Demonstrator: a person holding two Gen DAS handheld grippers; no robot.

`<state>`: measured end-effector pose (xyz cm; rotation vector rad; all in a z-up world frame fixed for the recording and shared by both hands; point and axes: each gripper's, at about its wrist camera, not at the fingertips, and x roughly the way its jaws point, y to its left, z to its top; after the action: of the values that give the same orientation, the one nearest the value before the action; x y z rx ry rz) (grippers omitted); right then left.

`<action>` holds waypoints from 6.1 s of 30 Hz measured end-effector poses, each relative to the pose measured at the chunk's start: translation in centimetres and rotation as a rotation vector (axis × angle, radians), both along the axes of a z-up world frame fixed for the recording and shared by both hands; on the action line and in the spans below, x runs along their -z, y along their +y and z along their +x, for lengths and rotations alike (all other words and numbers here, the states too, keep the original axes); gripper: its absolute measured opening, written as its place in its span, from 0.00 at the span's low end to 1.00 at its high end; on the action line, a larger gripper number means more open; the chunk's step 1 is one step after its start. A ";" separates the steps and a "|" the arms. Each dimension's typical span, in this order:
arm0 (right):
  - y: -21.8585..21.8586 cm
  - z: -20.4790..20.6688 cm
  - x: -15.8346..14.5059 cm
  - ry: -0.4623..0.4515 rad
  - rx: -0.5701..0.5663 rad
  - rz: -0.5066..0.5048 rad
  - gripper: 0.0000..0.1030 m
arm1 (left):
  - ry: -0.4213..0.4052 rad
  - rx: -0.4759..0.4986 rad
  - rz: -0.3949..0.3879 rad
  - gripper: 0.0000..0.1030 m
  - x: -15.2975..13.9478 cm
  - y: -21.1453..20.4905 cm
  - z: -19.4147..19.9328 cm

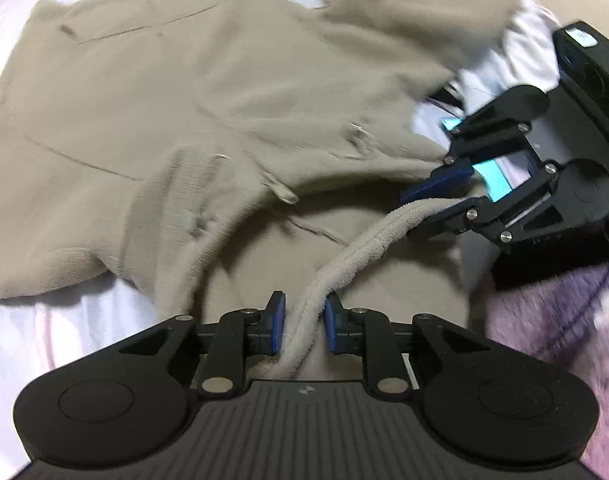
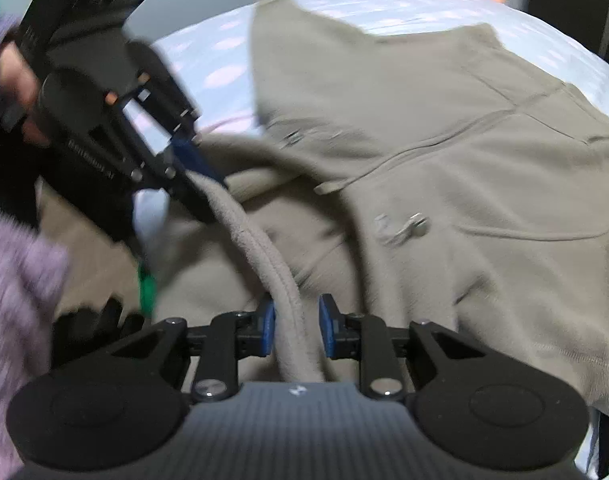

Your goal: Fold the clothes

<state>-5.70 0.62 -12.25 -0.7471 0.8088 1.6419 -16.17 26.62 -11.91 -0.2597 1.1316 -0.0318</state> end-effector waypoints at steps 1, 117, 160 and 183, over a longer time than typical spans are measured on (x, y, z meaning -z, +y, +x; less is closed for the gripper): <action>0.6 0.4 0.3 0.000 0.014 -0.006 0.25 | 0.007 -0.011 0.020 0.23 0.4 0.1 0.5; -3.6 4.4 2.2 0.213 0.422 -0.130 0.46 | -0.025 -0.154 -0.073 0.09 1.3 -5.5 1.1; -4.0 -3.1 -1.4 0.101 0.105 -0.056 0.79 | 0.018 -0.297 0.153 0.51 -2.1 0.3 -5.1; -4.7 3.2 0.7 0.318 0.305 -0.120 0.30 | 0.070 -0.235 0.130 0.16 -0.5 -0.3 -5.8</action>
<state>-2.48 -4.03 -13.00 -0.4203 1.1943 1.4607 -21.94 26.35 -11.38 -0.2775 1.1609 0.2599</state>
